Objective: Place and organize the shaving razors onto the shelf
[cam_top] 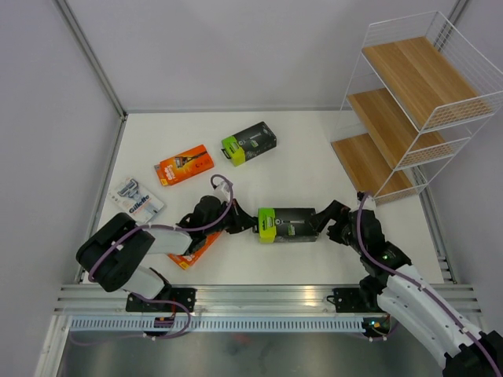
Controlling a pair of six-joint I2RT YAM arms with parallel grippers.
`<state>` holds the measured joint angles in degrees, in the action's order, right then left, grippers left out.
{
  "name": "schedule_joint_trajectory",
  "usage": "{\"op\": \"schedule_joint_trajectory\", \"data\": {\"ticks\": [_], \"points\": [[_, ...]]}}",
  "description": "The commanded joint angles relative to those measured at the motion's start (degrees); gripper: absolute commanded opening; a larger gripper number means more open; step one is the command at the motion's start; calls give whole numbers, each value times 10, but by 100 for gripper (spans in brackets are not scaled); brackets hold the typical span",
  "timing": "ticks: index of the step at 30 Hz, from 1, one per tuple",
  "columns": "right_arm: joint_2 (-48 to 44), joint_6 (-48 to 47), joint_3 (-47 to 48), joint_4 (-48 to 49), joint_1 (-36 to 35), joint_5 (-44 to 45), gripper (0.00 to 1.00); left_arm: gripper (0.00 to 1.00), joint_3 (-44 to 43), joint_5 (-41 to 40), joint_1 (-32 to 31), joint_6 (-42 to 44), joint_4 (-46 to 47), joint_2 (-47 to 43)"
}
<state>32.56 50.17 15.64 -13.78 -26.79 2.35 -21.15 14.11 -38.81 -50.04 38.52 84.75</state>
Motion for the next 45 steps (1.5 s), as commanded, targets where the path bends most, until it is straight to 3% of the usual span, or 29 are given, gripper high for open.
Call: {"op": "schedule_joint_trajectory", "data": {"ticks": [1, 6, 9, 15, 29, 34, 38, 45], "points": [[24, 14, -13, 77, -2, -3, 98, 2, -13, 1, -11, 36, 24, 2], [85, 20, -31, 162, -1, -21, 98, 2, -42, -20, -48, 66, -15, 5], [123, 7, -26, 169, -2, -22, 98, 2, -64, -33, -58, 85, -39, 14], [179, -4, 21, 152, -2, -5, 98, 2, -78, -13, -62, 73, 0, 52], [376, -64, 258, 89, -1, -13, 87, 2, -212, 15, -64, 50, 48, 159], [420, -89, 356, -7, -1, 103, 87, 2, -316, 38, -64, 31, 53, 233], [441, -117, 381, -27, -1, 166, 88, 2, -365, 35, -65, -1, 103, 290], [490, -157, 438, -78, 6, 269, 90, 2, -462, 0, -72, -28, 82, 358]]}}
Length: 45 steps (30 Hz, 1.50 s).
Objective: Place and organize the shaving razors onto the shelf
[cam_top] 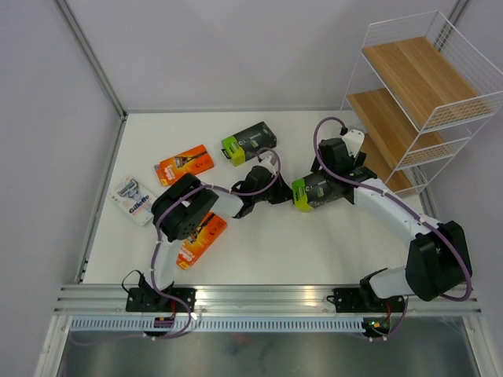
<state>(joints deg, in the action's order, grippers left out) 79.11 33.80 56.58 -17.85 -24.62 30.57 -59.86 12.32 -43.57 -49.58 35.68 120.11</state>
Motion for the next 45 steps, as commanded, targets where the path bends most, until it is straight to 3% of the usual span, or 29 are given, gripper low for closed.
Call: {"op": "schedule_joint_trajectory", "data": {"ticks": [1, 7, 12, 23, 30, 36, 40, 45], "points": [[26, 2, 29, -45, -14, -2, 90, 2, -84, 16, -26, -33, 105, 18], [6, -42, -1, -20, -2, 49, 95, 2, -155, -15, -52, -39, 81, 64], [17, -98, -13, 33, 36, -5, 98, 2, -184, -76, -75, -55, 64, 92], [139, -147, 69, 40, 48, -16, 98, 2, -222, -175, -91, -71, 21, 106], [171, -153, 113, -21, 48, 47, 98, 2, -278, -172, -112, -65, -11, 127], [213, -146, 147, -76, 48, 130, 98, 2, -260, -197, -114, -77, -25, 115], [214, -141, 144, -78, 48, 122, 98, 2, -258, -201, -114, -60, -46, 108], [165, -135, 122, -58, 48, 52, 98, 2, -250, -187, -114, -57, -46, 108]]}}
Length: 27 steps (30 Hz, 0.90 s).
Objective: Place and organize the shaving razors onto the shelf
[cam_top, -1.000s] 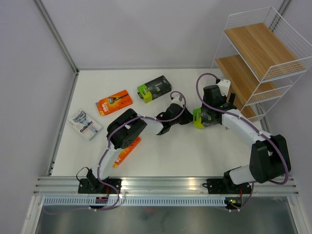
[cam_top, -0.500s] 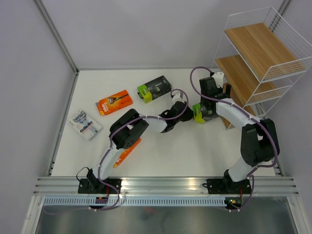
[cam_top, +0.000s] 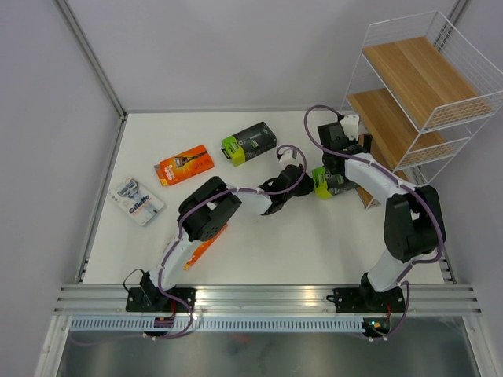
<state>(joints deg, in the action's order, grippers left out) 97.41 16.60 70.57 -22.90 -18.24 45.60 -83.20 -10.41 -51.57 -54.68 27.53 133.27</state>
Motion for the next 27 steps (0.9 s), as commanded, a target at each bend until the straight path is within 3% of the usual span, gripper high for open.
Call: {"op": "schedule_joint_trajectory", "data": {"ticks": [1, 5, 13, 21, 27], "points": [[-25, 38, -17, -6, -15, -118, 98, 2, -10, 39, -33, -8, 36, -24], [-63, 30, -22, 9, -15, -154, 98, 2, 3, 31, -34, -10, 37, -29], [-81, 61, -12, -49, -16, -45, 98, 2, 6, 24, -34, -8, 31, -33], [-125, 49, -13, -12, -16, -142, 98, 2, 47, -3, -34, -16, 20, -53], [-101, 52, 11, -27, -16, -112, 98, 2, 41, -55, -34, -43, -24, -62]]}}
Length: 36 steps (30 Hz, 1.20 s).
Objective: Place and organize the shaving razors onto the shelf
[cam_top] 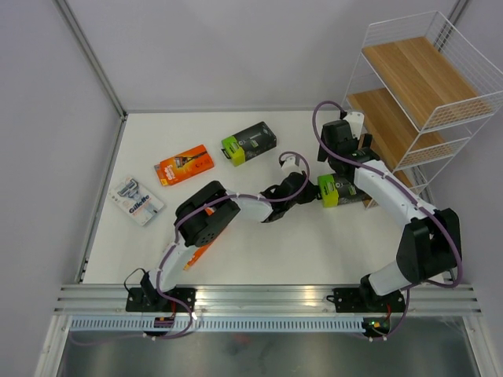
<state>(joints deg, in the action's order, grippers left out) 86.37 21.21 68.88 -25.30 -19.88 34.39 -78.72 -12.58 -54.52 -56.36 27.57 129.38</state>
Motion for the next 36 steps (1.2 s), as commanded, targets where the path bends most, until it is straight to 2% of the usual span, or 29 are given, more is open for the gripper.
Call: {"op": "schedule_joint_trajectory", "data": {"ticks": [1, 3, 6, 10, 15, 18, 22, 26, 31, 36], "points": [[13, 4, 30, -5, 0, -10, 98, 2, -10, -27, -3, -22, -17, -19], [7, -4, 25, 2, 0, -31, 98, 2, -32, -6, -6, -18, -17, -6], [-24, -11, 11, 23, 0, -108, 98, 2, -60, -3, -18, -7, -17, 3], [-101, -9, 5, 7, 0, -199, 98, 2, -94, -8, -40, -16, -26, 6], [-179, 30, 49, -130, 3, -152, 98, 2, -111, -43, -49, -95, -46, 13], [-230, 34, 36, -155, 3, -134, 98, 2, -129, -53, -55, -118, -53, 28], [-300, 45, -16, -120, 3, -180, 98, 2, -163, -68, -62, -149, -65, 59], [-332, 59, -27, -111, 4, -212, 98, 2, -196, -83, -74, -166, -78, 83], [-341, 64, -17, -115, 4, -247, 98, 2, -211, -82, -82, -162, 12, 117], [-358, 79, -44, -90, 3, -281, 98, 2, -255, -75, -85, -154, 24, 145]]}}
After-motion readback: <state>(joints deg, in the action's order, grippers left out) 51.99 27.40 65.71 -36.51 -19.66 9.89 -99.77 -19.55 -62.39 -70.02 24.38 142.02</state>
